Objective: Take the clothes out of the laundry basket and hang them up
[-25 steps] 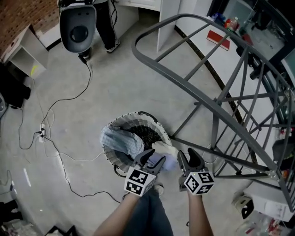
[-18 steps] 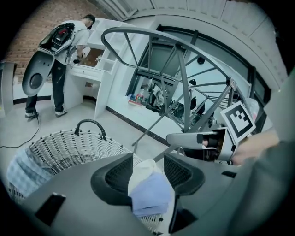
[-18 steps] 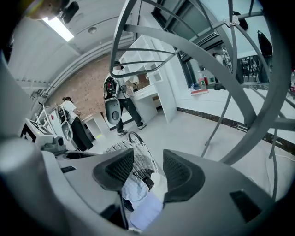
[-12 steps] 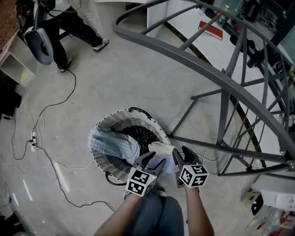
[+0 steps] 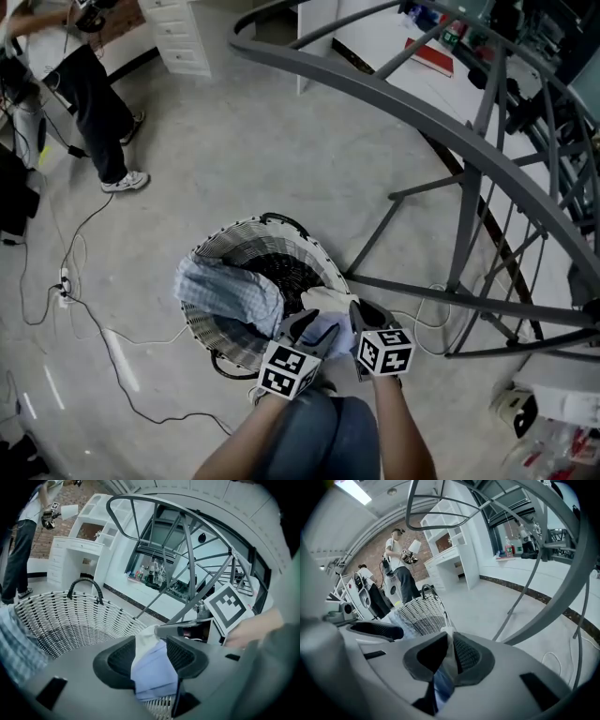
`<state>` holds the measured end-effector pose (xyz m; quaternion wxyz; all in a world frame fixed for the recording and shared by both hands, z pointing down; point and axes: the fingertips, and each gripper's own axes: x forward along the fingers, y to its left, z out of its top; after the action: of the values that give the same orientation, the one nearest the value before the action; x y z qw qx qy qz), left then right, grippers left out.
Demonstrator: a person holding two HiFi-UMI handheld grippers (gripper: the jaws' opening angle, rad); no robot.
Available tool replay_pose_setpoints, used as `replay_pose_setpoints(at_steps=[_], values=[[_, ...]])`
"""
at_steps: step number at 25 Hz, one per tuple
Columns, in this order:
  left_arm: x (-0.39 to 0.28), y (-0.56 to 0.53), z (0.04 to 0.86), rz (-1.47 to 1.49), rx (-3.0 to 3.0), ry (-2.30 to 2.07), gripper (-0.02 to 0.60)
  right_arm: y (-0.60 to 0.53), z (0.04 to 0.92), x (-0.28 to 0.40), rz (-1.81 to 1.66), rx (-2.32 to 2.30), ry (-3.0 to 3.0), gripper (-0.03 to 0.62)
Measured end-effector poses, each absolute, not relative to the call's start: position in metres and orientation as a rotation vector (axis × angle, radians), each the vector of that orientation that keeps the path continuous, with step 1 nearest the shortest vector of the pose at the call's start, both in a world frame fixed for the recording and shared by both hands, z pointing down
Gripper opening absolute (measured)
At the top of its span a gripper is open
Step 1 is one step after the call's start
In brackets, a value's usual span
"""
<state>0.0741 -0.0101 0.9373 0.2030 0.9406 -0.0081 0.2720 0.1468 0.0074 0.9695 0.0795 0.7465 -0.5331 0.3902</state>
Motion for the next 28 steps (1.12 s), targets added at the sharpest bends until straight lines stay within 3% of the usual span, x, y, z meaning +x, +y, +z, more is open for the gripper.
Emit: replay_pose_setpoints(at_steps=[12, 28], values=[[0.058, -0.013, 0.887, 0.786, 2.614, -0.023, 0.206, 0.012, 0.896, 0.135, 1.124, 2.355, -1.632, 0.020], [0.032, -0.031, 0.698, 0.772, 2.655, -0.038, 0.206, -0.002, 0.617, 0.128, 0.934, 2.540, -1.790, 0.018]])
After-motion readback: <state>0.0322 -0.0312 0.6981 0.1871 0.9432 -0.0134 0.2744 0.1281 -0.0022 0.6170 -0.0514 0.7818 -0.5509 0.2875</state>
